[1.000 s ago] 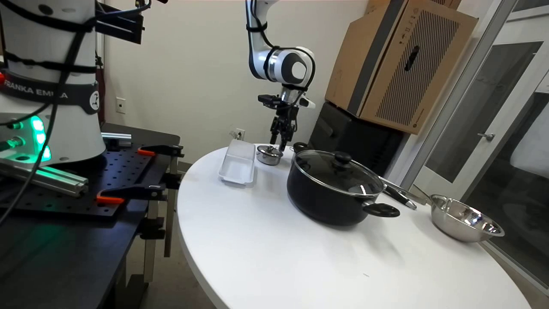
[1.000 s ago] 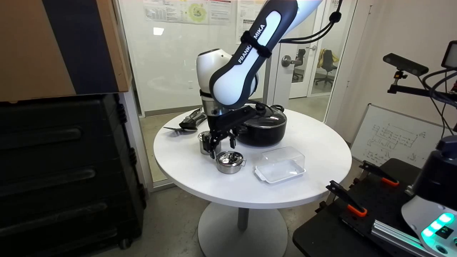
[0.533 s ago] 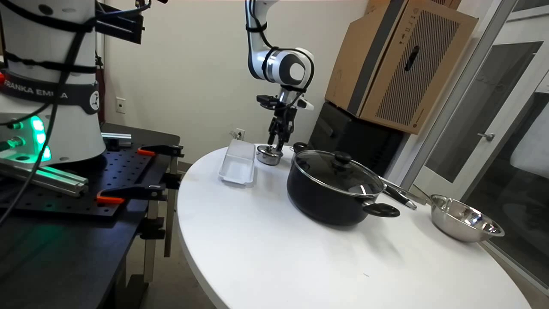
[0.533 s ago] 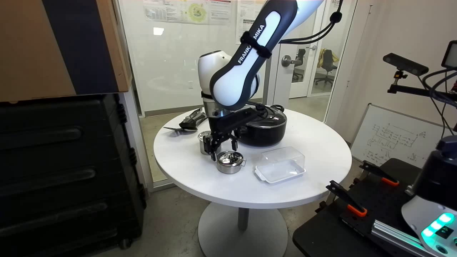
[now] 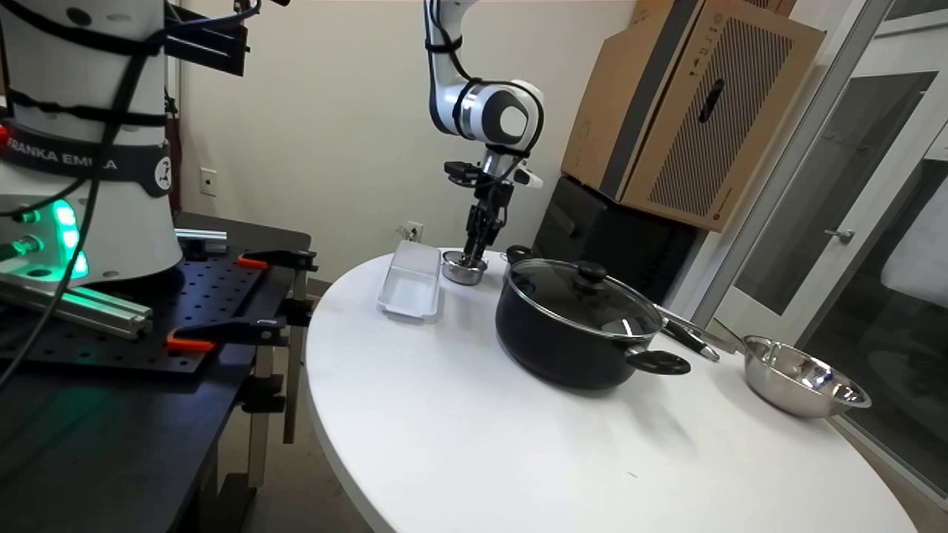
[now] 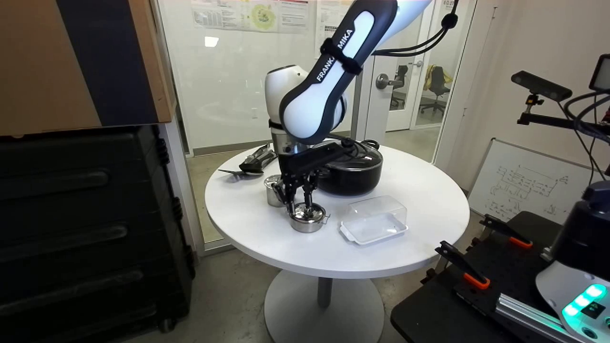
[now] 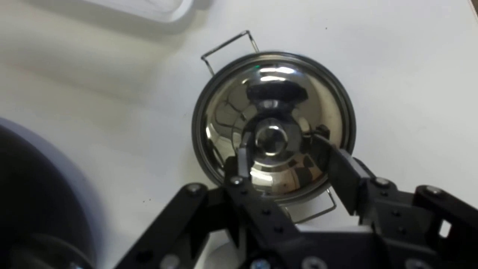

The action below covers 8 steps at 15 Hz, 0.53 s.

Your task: Take the lid off the smallest pot and put it on the table

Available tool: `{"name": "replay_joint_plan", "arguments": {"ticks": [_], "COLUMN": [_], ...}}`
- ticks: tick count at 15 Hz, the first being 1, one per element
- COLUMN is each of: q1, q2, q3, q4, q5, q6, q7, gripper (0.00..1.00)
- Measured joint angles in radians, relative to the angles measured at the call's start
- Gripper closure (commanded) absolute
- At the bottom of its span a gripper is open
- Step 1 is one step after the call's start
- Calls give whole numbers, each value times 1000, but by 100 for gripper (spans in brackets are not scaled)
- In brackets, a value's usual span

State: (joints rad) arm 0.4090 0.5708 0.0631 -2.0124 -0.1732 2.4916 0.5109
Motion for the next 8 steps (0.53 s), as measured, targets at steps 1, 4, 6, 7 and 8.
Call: {"name": "replay_joint_plan", "arguments": {"ticks": [1, 4, 6, 7, 8], "q1": [0, 0, 0, 0, 0], "q2": [-3, -7, -8, -8, -8], "q3": [0, -2, -3, -3, -3], "q4": [0, 0, 0, 0, 0], "q5": [1, 1, 1, 1, 1], "q6": [0, 0, 0, 0, 0], "q7": [0, 4, 9, 13, 16], "gripper": [84, 100, 100, 74, 73]}}
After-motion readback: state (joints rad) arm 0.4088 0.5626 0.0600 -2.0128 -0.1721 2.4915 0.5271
